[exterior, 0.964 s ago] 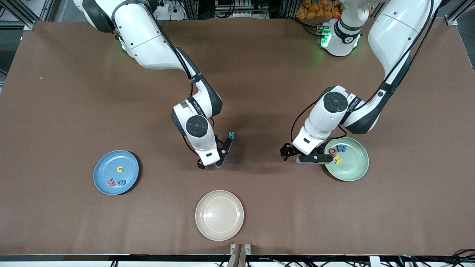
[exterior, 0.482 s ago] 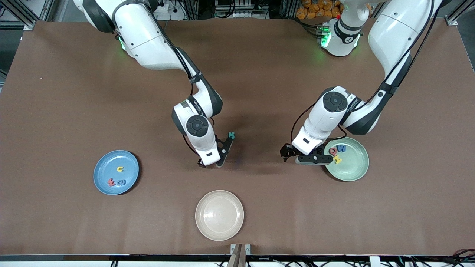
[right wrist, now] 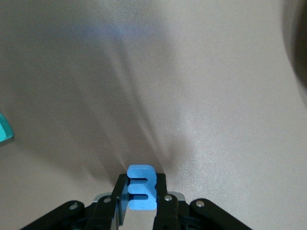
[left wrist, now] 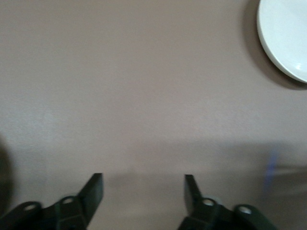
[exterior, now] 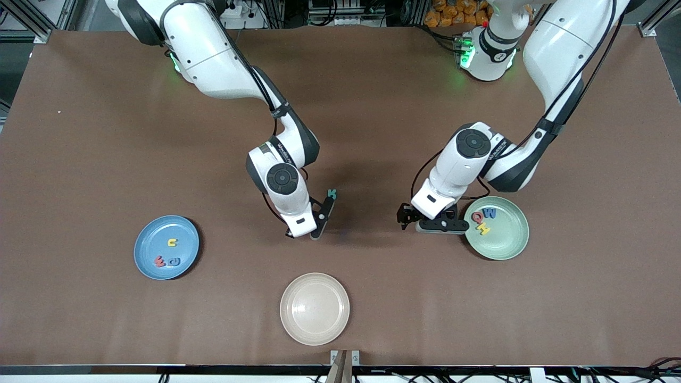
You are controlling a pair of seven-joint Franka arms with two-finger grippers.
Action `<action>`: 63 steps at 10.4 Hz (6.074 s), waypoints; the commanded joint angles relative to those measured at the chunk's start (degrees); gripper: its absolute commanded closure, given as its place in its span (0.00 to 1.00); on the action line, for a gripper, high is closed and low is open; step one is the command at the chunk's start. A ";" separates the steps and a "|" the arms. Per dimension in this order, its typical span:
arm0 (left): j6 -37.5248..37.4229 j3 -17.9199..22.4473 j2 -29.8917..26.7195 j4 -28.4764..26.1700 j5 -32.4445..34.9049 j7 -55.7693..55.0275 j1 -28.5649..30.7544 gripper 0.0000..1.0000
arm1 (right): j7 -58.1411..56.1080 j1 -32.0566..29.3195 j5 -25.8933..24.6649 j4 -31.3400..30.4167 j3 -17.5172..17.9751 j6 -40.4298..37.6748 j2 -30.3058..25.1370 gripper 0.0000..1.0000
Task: Sort upper and lower case letters into plates
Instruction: 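Grasp the blue E with the right gripper while the left gripper lifts, then carry the E to the blue plate while the left gripper grasps the R, then drop the E in the blue plate while the left gripper lifts the R, then carry the teal R with the left gripper over the green plate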
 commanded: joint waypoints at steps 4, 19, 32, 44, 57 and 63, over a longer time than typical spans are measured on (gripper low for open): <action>0.36 0.45 2.90 4.87 1.25 -0.03 -9.02 0.40 | 0.38 -1.03 -0.35 -0.48 -11.34 -7.45 -5.88 1.00; -0.60 26.29 14.61 18.60 2.48 -33.58 -47.88 0.39 | -3.13 -18.15 14.39 -2.50 -23.42 -12.57 -8.35 0.00; -2.19 25.77 14.26 15.96 6.26 -40.54 -48.42 0.55 | 16.72 -35.56 2.76 -30.61 -5.16 -10.73 -34.44 0.00; -6.23 24.27 13.29 16.66 6.52 -37.38 -46.49 0.58 | 34.64 -39.18 -5.01 -16.87 6.72 -23.95 -46.59 0.00; -6.58 23.74 12.24 16.49 2.32 -37.92 -45.53 0.90 | 27.81 -41.80 0.88 -1.62 5.93 -43.68 -47.99 0.00; -17.44 6.39 8.38 16.66 1.51 -23.17 -23.25 0.90 | 27.99 -41.98 0.79 -1.80 5.93 -43.68 -48.08 0.00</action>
